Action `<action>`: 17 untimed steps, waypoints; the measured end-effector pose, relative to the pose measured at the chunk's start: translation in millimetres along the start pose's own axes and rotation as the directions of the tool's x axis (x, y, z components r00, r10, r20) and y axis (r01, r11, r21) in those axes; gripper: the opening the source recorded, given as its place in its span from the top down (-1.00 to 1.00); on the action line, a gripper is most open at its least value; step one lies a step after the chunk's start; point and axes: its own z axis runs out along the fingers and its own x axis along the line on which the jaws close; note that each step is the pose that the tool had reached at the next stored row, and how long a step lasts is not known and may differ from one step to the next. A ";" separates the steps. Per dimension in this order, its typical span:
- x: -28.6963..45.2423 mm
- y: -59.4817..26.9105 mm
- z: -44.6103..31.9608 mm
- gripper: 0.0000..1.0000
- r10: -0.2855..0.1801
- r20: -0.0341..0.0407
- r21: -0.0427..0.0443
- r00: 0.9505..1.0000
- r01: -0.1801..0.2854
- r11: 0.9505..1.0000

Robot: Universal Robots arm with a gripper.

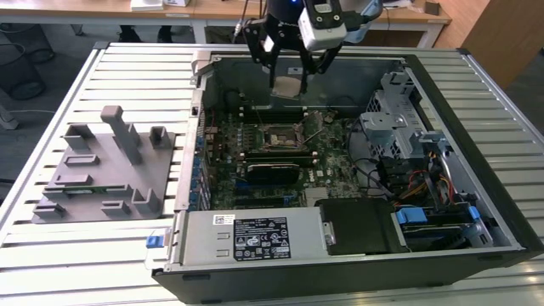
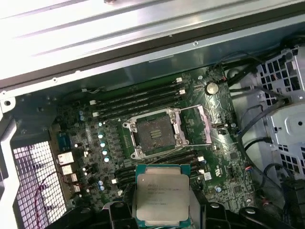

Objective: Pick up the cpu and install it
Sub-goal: 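Place the cpu into insertion slot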

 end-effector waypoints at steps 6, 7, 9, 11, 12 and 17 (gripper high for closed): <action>0.2 0.5 1.1 -0.06 0.087 0.001 0.000 0.996 -0.087 0.996; 0.3 0.8 1.2 -0.06 0.099 0.001 0.000 0.995 -0.099 0.995; 0.4 1.4 1.4 -0.06 0.120 0.002 0.001 0.993 -0.120 0.993; 0.5 1.6 1.7 -0.06 0.146 0.002 0.001 0.989 -0.146 0.989; 0.5 1.7 1.8 -0.06 0.159 0.002 0.001 0.987 -0.159 0.987; 0.7 2.4 2.8 -0.06 0.224 0.003 0.001 0.974 -0.224 0.974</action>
